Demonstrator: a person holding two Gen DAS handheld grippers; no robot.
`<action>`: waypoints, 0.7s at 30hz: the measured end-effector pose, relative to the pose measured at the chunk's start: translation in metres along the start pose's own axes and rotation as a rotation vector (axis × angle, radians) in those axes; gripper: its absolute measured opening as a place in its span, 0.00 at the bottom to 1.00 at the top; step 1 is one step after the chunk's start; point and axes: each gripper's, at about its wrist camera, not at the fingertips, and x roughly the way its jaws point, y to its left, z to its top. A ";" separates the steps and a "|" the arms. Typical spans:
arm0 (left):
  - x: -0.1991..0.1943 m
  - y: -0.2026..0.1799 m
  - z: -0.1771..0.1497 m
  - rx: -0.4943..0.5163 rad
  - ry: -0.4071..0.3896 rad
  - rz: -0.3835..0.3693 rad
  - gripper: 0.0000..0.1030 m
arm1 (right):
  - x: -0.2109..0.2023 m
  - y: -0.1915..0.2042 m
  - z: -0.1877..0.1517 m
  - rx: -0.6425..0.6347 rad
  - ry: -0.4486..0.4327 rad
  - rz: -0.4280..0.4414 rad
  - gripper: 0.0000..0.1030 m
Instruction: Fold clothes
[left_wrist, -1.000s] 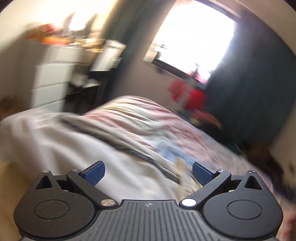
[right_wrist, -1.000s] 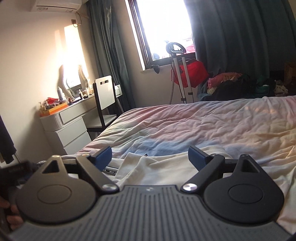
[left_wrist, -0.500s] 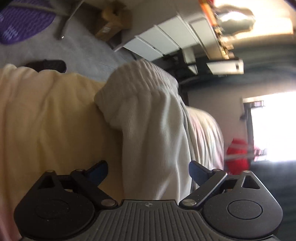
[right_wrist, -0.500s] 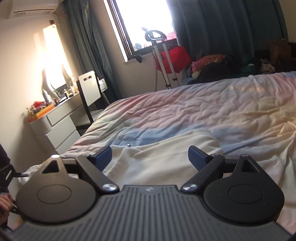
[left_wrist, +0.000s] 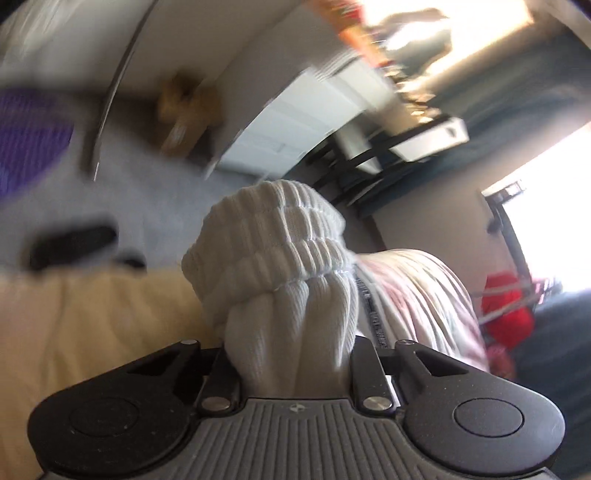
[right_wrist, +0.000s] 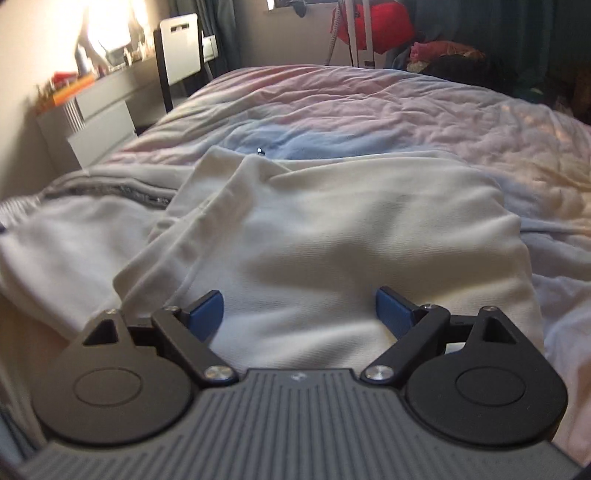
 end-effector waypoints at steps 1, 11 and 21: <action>-0.010 -0.016 -0.004 0.070 -0.043 -0.004 0.17 | -0.002 0.002 0.002 0.001 0.001 -0.005 0.89; -0.121 -0.176 -0.069 0.456 -0.372 -0.159 0.17 | -0.081 -0.065 0.020 0.263 -0.219 0.005 0.88; -0.155 -0.313 -0.247 0.672 -0.508 -0.357 0.15 | -0.134 -0.155 0.014 0.521 -0.402 -0.157 0.88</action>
